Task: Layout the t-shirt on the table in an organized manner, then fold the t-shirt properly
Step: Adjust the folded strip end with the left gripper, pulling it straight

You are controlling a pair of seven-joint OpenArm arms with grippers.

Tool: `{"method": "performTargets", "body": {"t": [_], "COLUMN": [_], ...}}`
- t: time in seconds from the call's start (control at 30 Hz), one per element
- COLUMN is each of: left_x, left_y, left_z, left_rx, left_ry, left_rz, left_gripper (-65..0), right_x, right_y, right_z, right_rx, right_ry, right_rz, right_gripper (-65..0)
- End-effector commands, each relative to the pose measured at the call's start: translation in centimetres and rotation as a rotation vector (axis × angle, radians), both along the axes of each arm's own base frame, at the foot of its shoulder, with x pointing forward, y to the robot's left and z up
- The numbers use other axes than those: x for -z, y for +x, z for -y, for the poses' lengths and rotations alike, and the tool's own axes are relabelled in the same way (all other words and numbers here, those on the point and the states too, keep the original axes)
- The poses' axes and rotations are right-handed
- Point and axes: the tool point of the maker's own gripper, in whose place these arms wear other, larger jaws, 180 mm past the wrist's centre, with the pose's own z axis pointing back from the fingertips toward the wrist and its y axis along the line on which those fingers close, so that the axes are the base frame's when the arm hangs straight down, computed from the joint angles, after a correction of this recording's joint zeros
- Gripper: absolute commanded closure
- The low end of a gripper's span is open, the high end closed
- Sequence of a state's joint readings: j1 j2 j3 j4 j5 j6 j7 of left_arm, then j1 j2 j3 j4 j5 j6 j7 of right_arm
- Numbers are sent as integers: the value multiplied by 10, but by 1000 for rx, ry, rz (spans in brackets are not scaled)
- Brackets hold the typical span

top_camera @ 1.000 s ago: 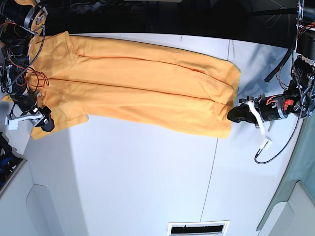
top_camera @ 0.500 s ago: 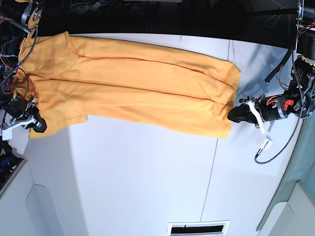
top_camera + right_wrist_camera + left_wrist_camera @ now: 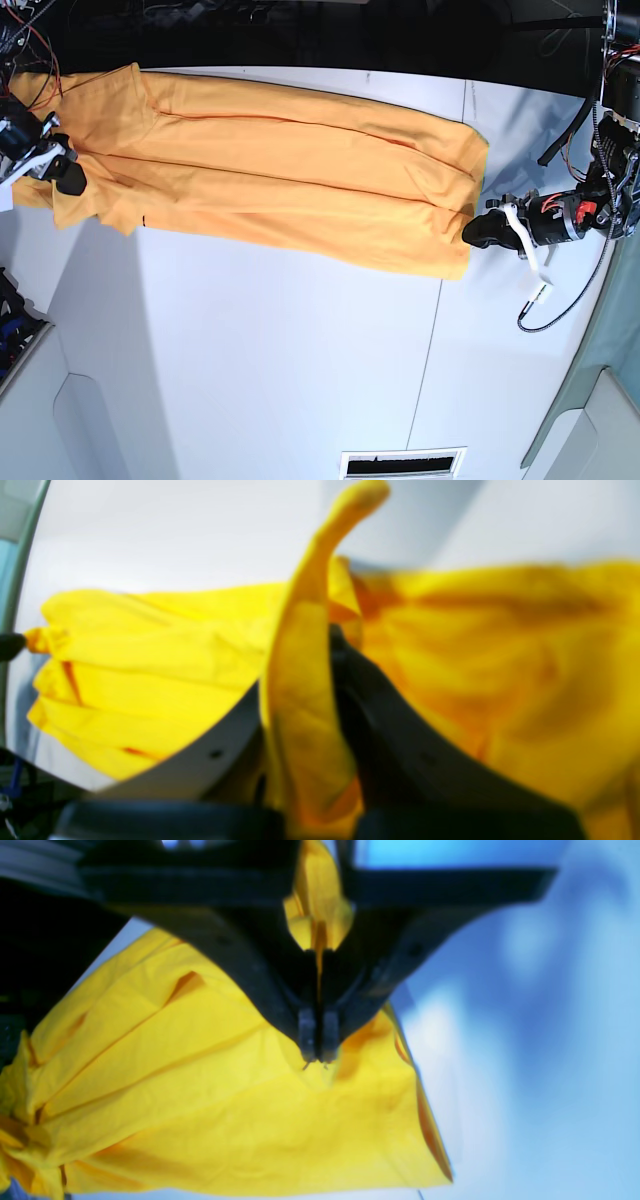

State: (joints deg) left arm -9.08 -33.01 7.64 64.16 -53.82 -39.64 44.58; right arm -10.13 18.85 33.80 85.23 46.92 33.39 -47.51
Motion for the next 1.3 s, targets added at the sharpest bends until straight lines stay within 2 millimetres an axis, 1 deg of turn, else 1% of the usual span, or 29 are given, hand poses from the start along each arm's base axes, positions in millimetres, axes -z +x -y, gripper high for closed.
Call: {"method": "performTargets", "body": {"t": [0.0,0.07,0.13,0.2,0.27,0.3,0.33,0.37,0.4,0.43,0.53,0.6,0.7,0.73,0.77,0.83,0.87,0.9,0.97,1.1,1.17,1.27], "left_x": [-16,-15,-14,-14,-14,-14,-14,-14,-14,-14,-23,-33,-50,-53,-53,-50,-46,-41,-31,-4,9,13], "left_y": [13,12,10,10,10,10,10,10,9,10,12,15,18,16,14,6,1,-5,-17,-38,-42,-39], "left_z": [-4,-5,-5,-5,-5,-5,-5,-5,-5,-6,-14,-23,-43,-50,-56,-65,-66,-67,-62,-45,-44,-43], "left_rx": [-9,-5,-1,-1,-1,-1,-1,1,2,-1,-29,-69,-169,-201,-228,-270,-284,-295,-306,-318,-345,-396], "left_ry": [-12,-8,-4,-5,-6,-6,-5,-3,-2,-3,-33,-68,-152,-170,-180,-191,-198,-203,-222,-229,-190,-185], "left_rz": [51,44,36,36,36,36,35,32,30,31,37,41,72,82,87,84,77,65,36,-17,13,74], "left_gripper": [0,0,0,0,-11,-65,-119,-163,-195,-215,-222,-224,-229,-241,-272,-343,-359,-361,-361,-361,-361,-361], "right_x": [-9,3,13,20,24,24,24,22,21,19,10,-3,-24,-30,-35,-40,-41,-42,-44,-43,-41,-36], "right_y": [0,-15,-26,-32,-31,-30,-29,-29,-27,-26,-22,-20,-17,-17,-16,-12,-10,-8,-3,5,8,11], "right_z": [8,8,5,2,3,5,7,9,11,13,25,36,52,56,59,61,60,59,57,47,39,26], "right_rx": [6,6,10,17,38,43,45,48,51,59,97,135,199,210,216,218,218,217,210,179,155,119], "right_ry": [-14,-25,-30,-39,-58,-73,-81,-86,-89,-91,-100,-93,-90,-95,-102,-109,-107,-105,-103,-100,-95,-83], "right_rz": [34,-12,-48,-64,-58,-51,-44,-39,-35,-31,-3,38,106,123,135,151,158,163,172,174,169,160], "right_gripper": [0,0,0,0,0,-4,-81,-150,-204,-237,-245,-245,-244,-244,-244,-244,-245,-244,-244,-244,-244,-244]}}
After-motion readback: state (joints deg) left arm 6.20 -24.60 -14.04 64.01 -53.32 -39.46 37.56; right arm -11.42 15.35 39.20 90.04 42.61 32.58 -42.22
